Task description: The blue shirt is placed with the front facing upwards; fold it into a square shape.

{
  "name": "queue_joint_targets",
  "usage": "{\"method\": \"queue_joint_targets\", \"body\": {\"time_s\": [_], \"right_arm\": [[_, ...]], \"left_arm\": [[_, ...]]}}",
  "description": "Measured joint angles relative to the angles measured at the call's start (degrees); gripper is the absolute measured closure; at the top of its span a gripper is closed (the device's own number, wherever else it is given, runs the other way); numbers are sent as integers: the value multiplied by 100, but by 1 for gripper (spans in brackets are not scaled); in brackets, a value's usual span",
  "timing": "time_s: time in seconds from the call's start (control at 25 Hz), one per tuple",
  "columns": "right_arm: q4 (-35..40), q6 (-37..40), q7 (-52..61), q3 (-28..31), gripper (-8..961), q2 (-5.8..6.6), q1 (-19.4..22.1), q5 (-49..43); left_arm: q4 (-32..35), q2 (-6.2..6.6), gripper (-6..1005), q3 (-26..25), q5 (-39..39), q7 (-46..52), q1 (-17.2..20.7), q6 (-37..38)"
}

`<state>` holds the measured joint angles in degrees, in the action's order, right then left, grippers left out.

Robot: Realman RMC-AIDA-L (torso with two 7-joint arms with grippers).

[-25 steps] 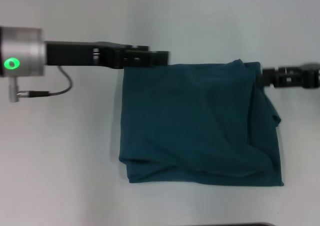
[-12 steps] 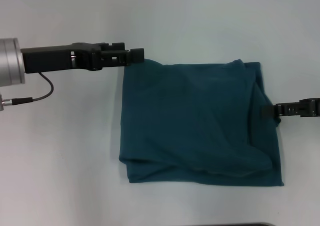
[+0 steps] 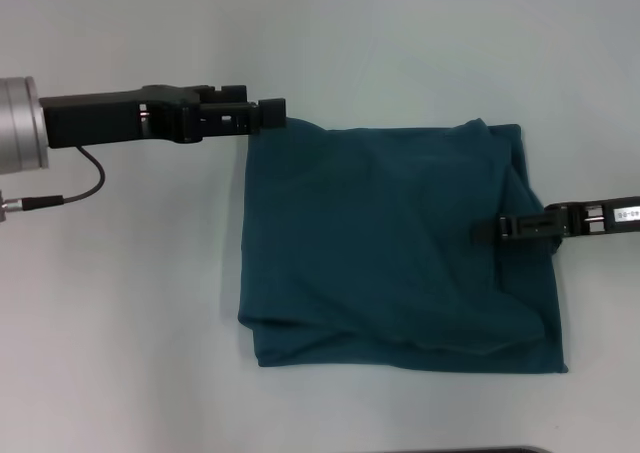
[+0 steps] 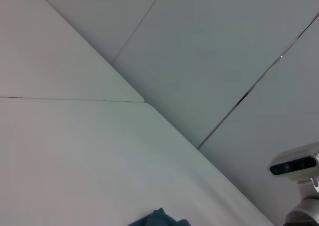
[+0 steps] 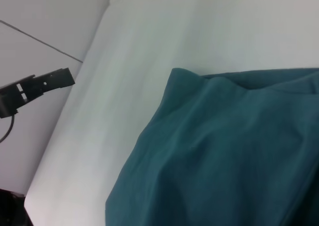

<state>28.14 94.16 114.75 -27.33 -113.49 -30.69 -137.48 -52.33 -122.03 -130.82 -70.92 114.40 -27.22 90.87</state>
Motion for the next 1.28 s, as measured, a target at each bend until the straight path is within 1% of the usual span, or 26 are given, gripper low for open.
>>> {"method": "queue_joint_targets", "body": {"time_s": [0.2,0.68,1.04,1.28], "right_arm": [[-7,-86,-16,-11,182,-56,-119,0],[-85,-292,-41,-16,207,-80,-235,9],[-90,-490,-47,-338,229,-195,-286,8],[-28,-332,-121,-313,425,-204,-253,103]], "left_arm": [[109,4,68,-3,0,-37,-12,-108],[205,13,68,-5,8,-64,-46,-138],[200,34,68,-5,9,-68,-57,-149],[206,39,68,-1,21,-68,-55,-150]]}}
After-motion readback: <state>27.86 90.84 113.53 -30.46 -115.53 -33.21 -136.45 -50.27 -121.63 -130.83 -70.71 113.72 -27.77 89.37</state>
